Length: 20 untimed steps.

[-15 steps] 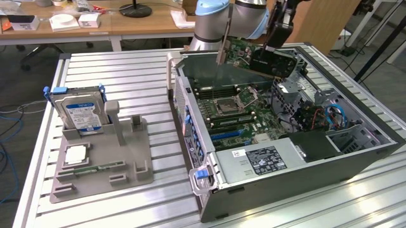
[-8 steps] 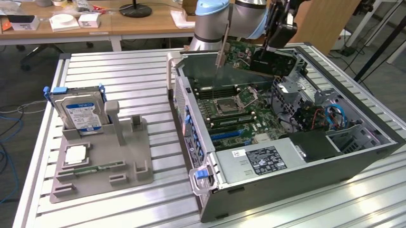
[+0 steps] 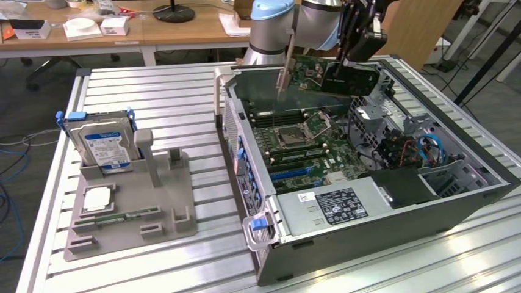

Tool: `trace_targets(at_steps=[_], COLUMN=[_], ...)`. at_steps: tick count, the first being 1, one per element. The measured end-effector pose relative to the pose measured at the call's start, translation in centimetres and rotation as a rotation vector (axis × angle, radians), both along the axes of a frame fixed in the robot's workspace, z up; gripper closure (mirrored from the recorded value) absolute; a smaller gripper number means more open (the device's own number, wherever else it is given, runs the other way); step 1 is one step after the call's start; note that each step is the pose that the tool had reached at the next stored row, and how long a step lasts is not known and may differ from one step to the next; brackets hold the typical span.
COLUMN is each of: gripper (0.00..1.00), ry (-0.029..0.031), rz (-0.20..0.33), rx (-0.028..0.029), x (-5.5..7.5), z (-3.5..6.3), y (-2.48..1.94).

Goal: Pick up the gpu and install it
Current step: 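Insert the gpu into the slot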

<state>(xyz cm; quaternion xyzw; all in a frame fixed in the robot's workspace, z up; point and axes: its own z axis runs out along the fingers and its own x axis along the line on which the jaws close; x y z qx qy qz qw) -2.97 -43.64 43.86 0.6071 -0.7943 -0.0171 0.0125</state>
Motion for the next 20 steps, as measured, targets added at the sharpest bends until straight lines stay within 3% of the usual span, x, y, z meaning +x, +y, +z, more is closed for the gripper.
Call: trace_targets(at_steps=[20], gripper=[0.74], ry=[0.0000], rz=[0.318], rx=[-0.0001], x=[0.01], z=[0.00], y=[0.00])
